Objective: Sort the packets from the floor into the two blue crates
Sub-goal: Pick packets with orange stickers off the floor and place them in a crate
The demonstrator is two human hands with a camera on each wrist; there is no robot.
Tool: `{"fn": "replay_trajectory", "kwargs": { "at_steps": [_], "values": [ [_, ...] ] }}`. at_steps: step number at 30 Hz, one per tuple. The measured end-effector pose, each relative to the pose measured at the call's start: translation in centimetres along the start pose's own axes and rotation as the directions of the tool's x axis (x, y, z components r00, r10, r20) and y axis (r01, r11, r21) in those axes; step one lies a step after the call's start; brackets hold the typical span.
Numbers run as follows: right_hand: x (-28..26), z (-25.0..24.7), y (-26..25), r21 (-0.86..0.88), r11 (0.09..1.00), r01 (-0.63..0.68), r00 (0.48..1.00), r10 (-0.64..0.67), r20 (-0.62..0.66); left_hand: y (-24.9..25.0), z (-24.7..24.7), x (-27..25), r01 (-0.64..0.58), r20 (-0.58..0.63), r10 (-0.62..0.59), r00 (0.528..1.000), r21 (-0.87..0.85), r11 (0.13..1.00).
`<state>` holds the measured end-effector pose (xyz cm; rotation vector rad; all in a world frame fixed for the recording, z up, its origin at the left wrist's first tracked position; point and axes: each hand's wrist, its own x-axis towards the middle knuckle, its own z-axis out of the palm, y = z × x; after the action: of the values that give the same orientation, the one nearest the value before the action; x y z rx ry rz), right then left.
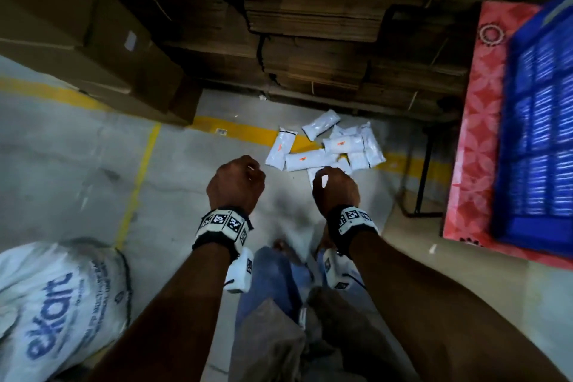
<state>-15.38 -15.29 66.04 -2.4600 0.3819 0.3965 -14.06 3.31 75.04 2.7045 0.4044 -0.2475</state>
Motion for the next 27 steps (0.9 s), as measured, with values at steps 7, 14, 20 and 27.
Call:
{"fn": "replay_trajectory", "kwargs": {
  "at_steps": [7,14,20,27],
  "values": [
    [5.4,2.0,1.4,-0.059,0.983,-0.176,0.982,0.179,0.057,-0.9,3.4,9.7,-0.097,0.128,0.095,0.987,0.01,0.995],
    [12.2,6.0,3.2,-0.006,0.937,-0.349,0.937,0.349,0.0,-2.7,9.8,19.4,-0.154,0.24,0.152,0.959,-0.011,0.988],
    [17.4,13.2,6.8,0.056,0.916,-0.396,0.917,0.392,0.075,-5.3,18.4,23.7,-0.107,0.272,0.102,0.957,0.003,0.994],
    [23.3,21.4,14.4,-0.055,0.922,-0.384,0.905,0.388,0.175,-9.6,31.5,24.9,-0.039,0.376,0.011,0.927,0.068,0.997]
  ]
}}
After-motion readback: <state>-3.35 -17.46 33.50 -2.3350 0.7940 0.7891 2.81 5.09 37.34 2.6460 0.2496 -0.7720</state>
